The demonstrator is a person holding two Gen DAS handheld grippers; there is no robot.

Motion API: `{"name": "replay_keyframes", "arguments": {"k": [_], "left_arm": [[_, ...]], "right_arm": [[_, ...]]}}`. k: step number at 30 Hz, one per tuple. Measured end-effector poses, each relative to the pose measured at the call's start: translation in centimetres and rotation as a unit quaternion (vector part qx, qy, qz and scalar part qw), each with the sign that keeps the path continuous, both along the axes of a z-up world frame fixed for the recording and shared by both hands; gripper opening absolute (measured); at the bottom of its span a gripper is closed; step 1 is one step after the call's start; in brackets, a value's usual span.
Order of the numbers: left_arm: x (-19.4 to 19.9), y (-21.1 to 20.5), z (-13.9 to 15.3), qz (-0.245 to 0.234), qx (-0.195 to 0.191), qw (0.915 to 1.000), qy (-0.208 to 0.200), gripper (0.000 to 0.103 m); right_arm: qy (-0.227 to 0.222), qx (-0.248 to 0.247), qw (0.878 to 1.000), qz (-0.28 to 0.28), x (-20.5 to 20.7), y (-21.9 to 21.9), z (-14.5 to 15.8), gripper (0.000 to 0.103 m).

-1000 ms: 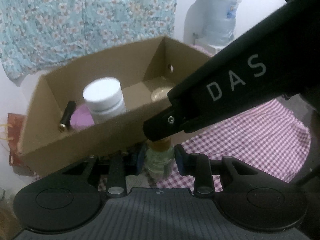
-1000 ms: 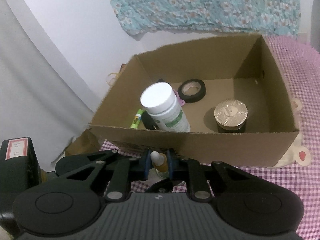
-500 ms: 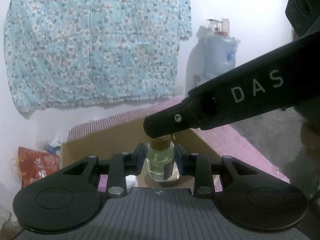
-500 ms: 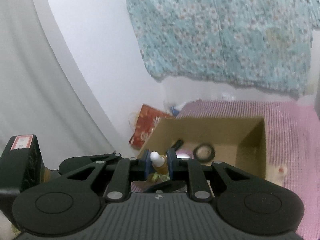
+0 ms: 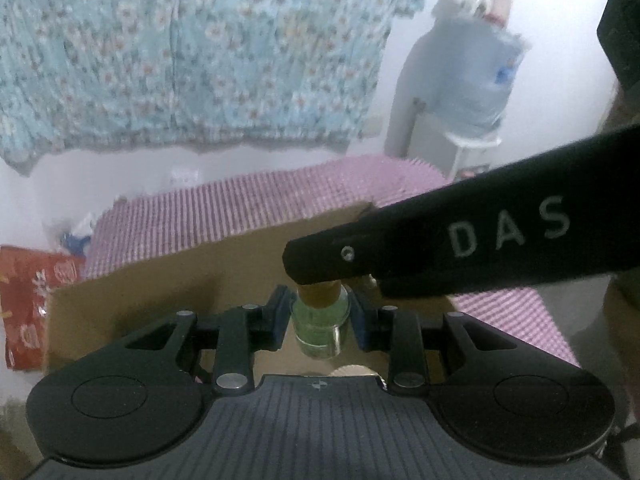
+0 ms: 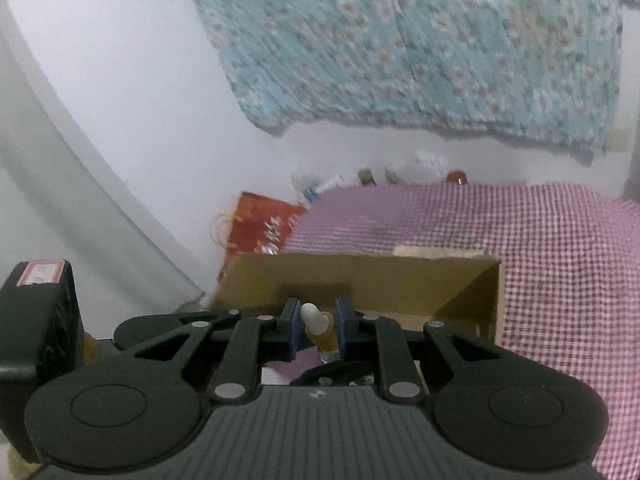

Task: Organize rigid objects
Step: 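Lift the dropper bottle with the right gripper and lower it into the box, then open the right gripper and withdraw it from the box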

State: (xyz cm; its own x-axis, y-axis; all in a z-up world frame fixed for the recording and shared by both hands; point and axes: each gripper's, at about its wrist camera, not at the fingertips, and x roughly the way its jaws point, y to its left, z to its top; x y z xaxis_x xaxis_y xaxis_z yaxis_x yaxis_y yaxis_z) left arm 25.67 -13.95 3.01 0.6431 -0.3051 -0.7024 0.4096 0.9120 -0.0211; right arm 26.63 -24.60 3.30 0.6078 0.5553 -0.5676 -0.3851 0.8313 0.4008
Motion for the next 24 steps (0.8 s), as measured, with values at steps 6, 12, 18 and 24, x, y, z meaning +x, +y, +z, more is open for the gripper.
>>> {"name": "replay_keyframes", "arguments": {"k": [6,12,18,24], "left_arm": [[2.9,-0.7,-2.0,0.018,0.015,0.9987,0.046,0.031],[3.4,-1.4,-2.7,0.015,0.030,0.9980,0.055,0.032],[2.7,-1.7,-2.1,0.005,0.033,0.9985,0.042,0.038],[1.4,-1.4,0.0,0.004,0.025,0.9995,0.017,0.057]], "right_arm": [[0.049,-0.005,0.999,0.005,3.6,-0.7,-3.2,0.020],[0.069,-0.007,0.998,0.013,4.9,-1.2,-5.1,0.019],[0.071,0.012,0.997,0.006,4.6,-2.2,-5.1,0.019],[0.055,0.038,0.998,-0.010,3.1,-3.8,-3.0,0.019]]}}
